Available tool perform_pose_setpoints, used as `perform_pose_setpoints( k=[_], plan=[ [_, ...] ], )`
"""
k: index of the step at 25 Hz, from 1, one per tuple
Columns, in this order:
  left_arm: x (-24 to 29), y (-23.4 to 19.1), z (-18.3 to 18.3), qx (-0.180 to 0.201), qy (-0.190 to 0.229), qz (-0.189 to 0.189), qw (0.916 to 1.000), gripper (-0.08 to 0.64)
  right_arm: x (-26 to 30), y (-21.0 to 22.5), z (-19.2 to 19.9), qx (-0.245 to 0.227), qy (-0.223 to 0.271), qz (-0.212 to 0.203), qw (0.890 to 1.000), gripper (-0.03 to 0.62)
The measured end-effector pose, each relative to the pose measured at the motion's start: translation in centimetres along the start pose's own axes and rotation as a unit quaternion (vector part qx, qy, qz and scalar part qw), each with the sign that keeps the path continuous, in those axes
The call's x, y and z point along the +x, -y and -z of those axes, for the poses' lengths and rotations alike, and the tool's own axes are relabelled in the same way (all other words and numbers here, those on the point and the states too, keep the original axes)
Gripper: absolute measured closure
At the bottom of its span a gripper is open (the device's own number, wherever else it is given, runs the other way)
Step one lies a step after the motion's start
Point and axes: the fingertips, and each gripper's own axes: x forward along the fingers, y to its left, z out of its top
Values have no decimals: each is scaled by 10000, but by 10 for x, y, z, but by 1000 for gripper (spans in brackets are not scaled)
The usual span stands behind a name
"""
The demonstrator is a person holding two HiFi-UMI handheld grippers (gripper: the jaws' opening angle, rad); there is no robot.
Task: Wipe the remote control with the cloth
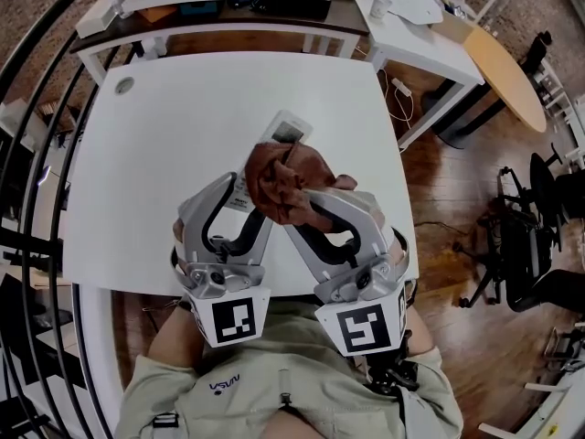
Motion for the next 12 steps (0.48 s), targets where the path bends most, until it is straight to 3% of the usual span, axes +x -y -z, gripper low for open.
perform_pose_setpoints(
  k=[6, 12],
  plan=[
    [-2, 1, 4, 87, 25, -31, 10000, 316, -1, -27, -3, -119, 86, -704, 9974, 491],
    [-2, 4, 7, 142, -9, 16, 9999, 317, -2, -20, -3, -59, 139, -664, 9977, 491]
  ],
)
